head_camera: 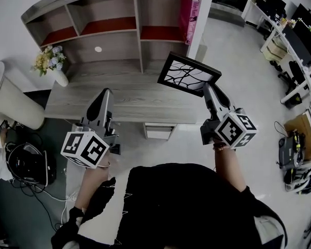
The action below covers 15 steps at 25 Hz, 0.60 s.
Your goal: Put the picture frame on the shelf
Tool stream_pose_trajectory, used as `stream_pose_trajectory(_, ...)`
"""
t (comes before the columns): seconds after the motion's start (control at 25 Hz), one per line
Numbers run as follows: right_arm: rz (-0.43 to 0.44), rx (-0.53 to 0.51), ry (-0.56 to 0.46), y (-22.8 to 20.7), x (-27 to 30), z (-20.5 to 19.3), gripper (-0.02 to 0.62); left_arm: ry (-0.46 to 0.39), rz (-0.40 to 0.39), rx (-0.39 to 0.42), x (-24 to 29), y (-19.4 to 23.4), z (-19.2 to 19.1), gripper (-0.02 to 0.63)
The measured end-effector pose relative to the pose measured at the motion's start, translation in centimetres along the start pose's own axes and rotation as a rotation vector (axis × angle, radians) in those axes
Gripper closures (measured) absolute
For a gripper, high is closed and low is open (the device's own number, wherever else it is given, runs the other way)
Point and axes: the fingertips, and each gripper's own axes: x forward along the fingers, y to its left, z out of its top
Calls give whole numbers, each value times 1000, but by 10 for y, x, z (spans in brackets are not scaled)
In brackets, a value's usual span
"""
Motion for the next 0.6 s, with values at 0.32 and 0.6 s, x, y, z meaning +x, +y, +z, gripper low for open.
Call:
stream_pose_trajectory(0.32,-38,13,24,0,40,-13,514,7,13,-13,-2,45,8,595)
stream_pose_trajectory(0.6,-57,43,129,0,76,-41,514,99,-41,-31,-16,57,-13,594)
